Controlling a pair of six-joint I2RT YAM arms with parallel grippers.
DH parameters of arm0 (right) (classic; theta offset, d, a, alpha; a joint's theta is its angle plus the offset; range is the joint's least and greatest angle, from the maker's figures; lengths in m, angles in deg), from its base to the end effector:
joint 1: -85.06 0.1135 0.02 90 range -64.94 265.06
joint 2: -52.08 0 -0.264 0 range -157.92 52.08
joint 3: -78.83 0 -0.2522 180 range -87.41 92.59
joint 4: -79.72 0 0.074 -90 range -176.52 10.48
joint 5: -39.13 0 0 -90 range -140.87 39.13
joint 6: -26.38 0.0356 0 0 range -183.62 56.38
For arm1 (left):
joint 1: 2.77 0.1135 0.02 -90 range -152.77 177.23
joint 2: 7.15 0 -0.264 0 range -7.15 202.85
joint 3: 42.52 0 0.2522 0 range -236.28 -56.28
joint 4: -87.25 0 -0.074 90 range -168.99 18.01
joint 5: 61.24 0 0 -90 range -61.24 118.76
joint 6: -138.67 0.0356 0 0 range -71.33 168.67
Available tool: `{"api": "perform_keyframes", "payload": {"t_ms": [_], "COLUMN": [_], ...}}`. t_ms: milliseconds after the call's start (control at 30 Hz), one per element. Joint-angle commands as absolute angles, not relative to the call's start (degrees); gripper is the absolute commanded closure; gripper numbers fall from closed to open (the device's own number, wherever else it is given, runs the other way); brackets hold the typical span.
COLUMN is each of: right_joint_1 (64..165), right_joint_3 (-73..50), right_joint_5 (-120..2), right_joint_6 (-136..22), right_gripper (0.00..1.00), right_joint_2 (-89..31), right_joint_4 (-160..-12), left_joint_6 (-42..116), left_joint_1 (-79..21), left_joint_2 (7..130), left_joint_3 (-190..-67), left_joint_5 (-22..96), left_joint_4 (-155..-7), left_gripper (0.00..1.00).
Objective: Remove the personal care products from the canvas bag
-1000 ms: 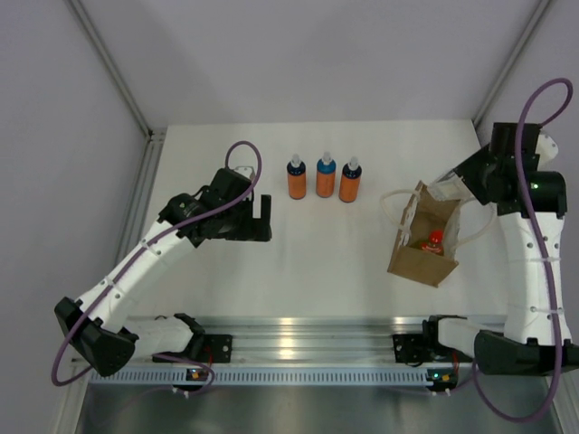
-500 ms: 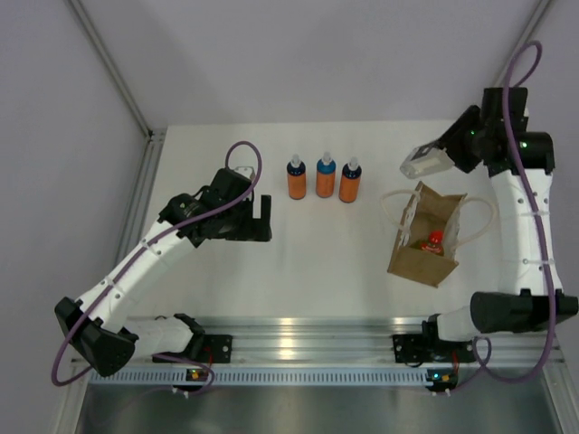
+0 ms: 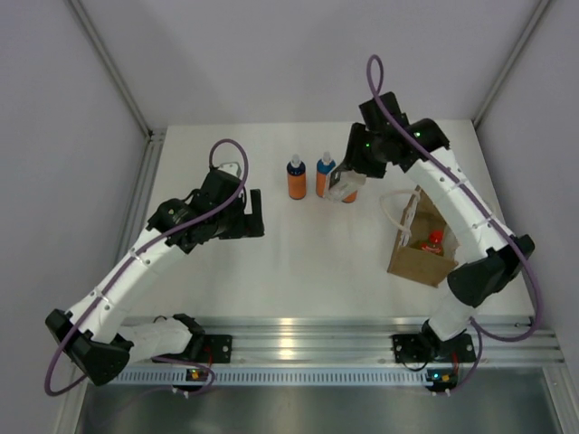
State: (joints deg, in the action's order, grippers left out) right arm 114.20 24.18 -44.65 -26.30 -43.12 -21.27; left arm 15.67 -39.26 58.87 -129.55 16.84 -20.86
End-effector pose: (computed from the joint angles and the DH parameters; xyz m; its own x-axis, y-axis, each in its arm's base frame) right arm 0.2936 0.1593 0.4207 -0.7788 0.2558 -0.5727 0.0633 0.9405 0.3340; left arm 0.1787 -0.1230 0.3607 -0.7829 -0.0837 -0.6164 0.0604 0.9760 -0.2092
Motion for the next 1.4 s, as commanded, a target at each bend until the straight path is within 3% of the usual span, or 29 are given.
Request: {"api": "perform_keyframes", "payload": {"t_ms": [0, 600, 667, 733, 833, 1133, 1367], "right_joint_1": [118.3, 124.7, 124.8, 124.6, 124.2, 122.8, 119.7], "right_joint_3": [28.4, 32.6, 32.6, 32.7, 32.6, 32.9, 30.2], "right_joint_5": [-38.4, -33.7, -34.1, -34.3, -35.0, -35.5, -35.5], "right_joint_6": [-24.5, -26.0, -26.0, -26.4, -26.7, -28.5, -30.9], "right_gripper": [1.0, 0.98, 0.91, 0.71, 0.63, 0.25, 0.23], "right_joint_2": [-44.8, -62.9, -63.5, -64.2, -65.3, -63.0, -52.4], "right_joint_4": [-25.8, -21.8, -21.9, -21.9, -21.9, -21.9, -21.9], "left_joint_6": [13.6, 13.1, 13.1, 13.1, 13.0, 14.1, 14.7], "left_joint_1": [-39.4, -39.4, -39.4, -39.3, -39.3, -39.4, -39.4], "left_joint_2": [57.6, 57.5, 57.7, 57.8, 58.0, 58.7, 59.5], "left_joint_3": [-131.4, -129.8, -129.8, -129.9, -129.8, -129.9, -130.9], "left_joint_5": [14.8, 17.4, 17.6, 17.8, 17.8, 19.7, 24.1], "left_joint_4": [-22.1, -22.2, -22.2, -22.3, -22.2, -22.3, -23.4], "left_gripper": [0.02, 0.02, 0.02, 0.02, 0.02, 0.02, 0.02]}}
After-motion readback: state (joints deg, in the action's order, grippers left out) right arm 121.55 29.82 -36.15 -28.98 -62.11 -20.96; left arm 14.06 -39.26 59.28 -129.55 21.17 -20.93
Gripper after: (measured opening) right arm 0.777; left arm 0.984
